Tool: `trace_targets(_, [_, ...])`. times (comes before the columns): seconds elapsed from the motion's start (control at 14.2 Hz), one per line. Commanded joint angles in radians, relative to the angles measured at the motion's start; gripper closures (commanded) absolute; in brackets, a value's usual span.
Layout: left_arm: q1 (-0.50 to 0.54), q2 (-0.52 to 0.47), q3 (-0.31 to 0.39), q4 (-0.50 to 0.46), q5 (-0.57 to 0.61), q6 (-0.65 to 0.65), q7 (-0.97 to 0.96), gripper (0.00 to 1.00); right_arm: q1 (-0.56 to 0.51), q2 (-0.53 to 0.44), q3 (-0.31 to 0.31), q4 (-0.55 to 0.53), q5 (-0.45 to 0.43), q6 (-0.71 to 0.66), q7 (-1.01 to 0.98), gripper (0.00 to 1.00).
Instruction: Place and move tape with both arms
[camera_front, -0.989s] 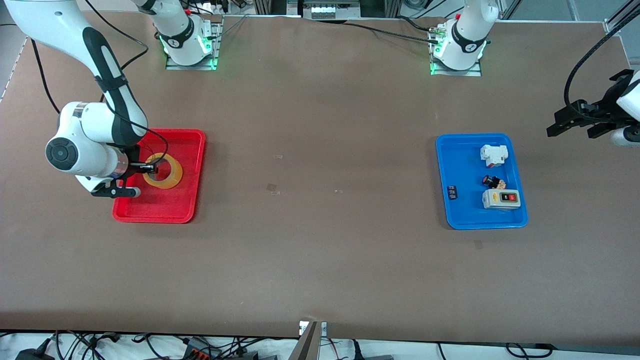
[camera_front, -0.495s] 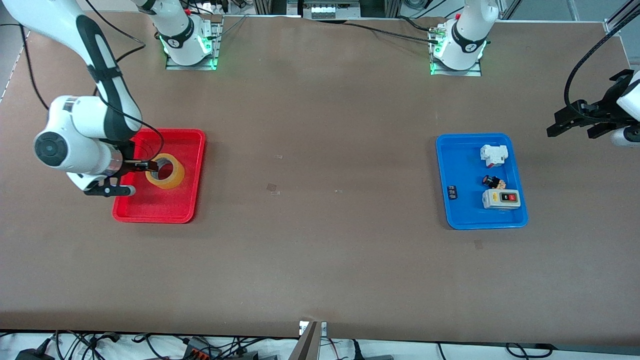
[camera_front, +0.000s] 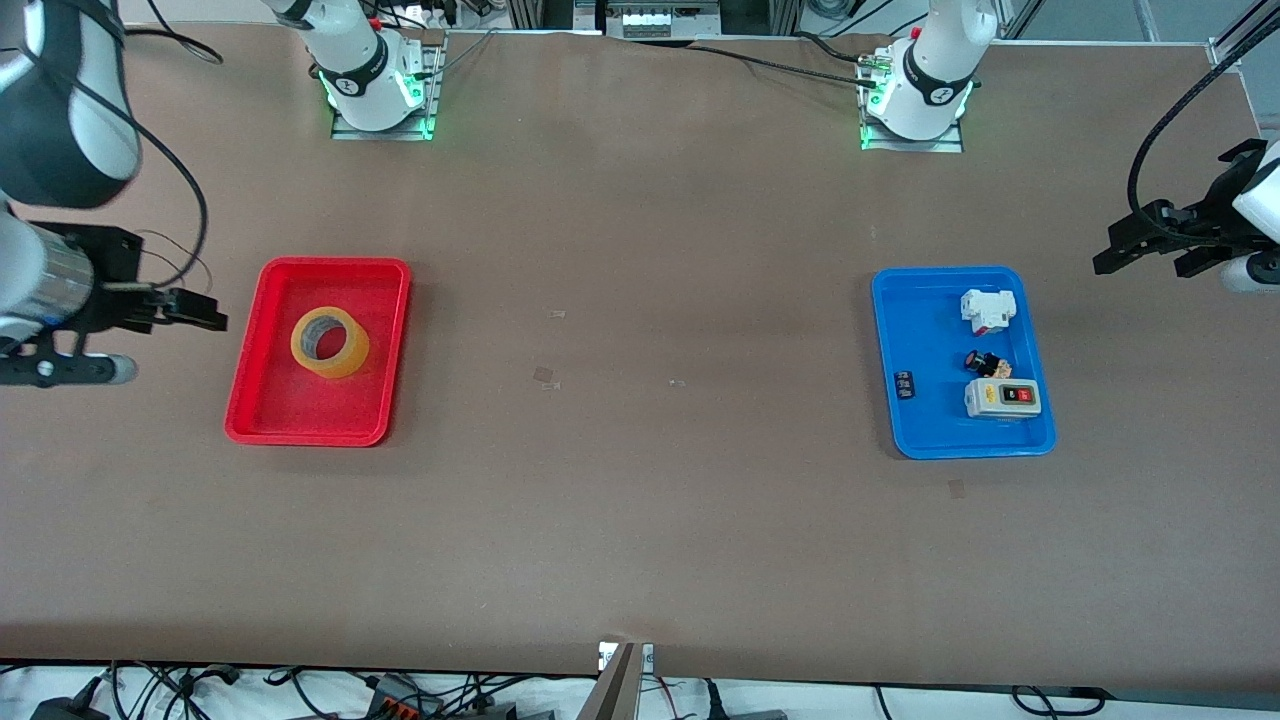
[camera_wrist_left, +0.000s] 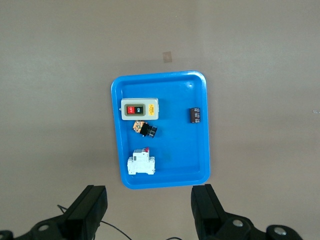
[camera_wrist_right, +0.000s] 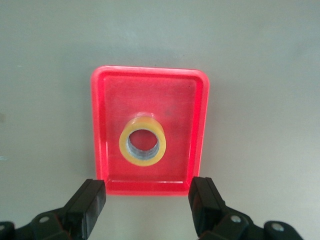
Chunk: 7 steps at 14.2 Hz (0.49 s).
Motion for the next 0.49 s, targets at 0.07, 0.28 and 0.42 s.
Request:
trace_targets(0.07, [-0.004, 0.006, -0.002, 0.009, 0.021, 0.003, -0.012, 0.0, -0.001, 0.029, -0.003, 0.143, 0.01, -0.103, 0.001, 0.0])
trace_targets(0.28, [-0.006, 0.007, -0.001, 0.009, 0.021, 0.002, -0.012, 0.0, -0.002, 0.032, -0.003, 0.141, 0.021, -0.008, 0.018, 0.0])
trace_targets(0.42, [-0.006, 0.007, -0.002, 0.009, 0.021, 0.002, -0.012, 0.0, -0.002, 0.032, -0.003, 0.143, 0.039, 0.017, 0.022, 0.0])
